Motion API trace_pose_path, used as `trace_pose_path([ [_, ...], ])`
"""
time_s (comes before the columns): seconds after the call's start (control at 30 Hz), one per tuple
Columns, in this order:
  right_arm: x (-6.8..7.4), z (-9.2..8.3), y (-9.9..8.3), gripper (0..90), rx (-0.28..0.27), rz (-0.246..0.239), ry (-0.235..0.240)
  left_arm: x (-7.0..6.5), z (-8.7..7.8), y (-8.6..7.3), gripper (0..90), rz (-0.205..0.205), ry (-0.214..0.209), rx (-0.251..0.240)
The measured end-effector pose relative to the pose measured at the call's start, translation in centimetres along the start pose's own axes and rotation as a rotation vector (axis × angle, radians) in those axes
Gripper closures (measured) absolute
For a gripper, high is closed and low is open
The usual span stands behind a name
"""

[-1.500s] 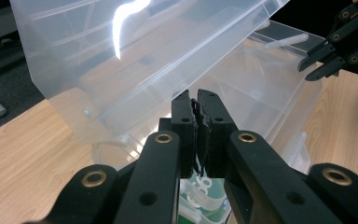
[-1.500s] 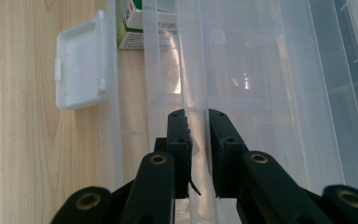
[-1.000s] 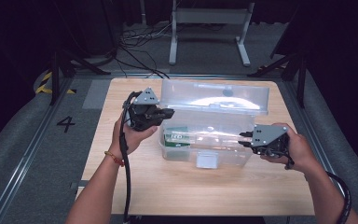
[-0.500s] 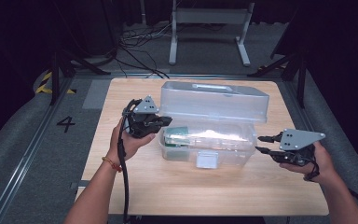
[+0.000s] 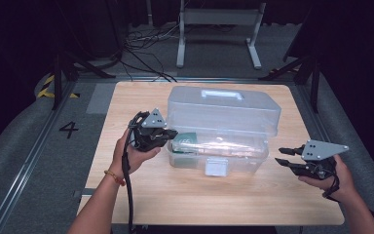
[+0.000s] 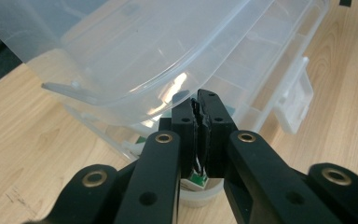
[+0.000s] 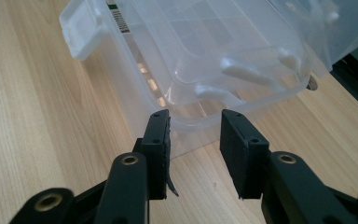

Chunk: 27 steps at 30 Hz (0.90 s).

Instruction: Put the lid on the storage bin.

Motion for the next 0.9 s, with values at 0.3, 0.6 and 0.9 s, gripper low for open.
trace_pose_path([
  [0.3, 0.0, 0.6, -2.1, 63.5, 0.026, 0.043, -0.008, -0.8, 0.1, -1.5, 86.4, -0.009, -0.018, 0.017],
  [0.6, 0.6, 1.0, -3.1, 62.9, 0.042, 0.062, 0.005, -1.6, 0.5, -4.2, 85.9, 0.011, -0.013, 0.107],
  [0.9, 1.1, 1.4, -3.9, 61.8, 0.05, 0.094, 0.016, -1.8, 1.0, -7.0, 83.2, 0.002, -0.009, 0.139],
])
Point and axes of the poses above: each handheld gripper's, and its own axes: z roughly forward along the jaws, y roughly out of its top, x roughly to its left, the point moved 10 cm from there along z, roughly forward along the jaws, and after that the axes turned 13 degrees about -y, right-handed, at the moved point
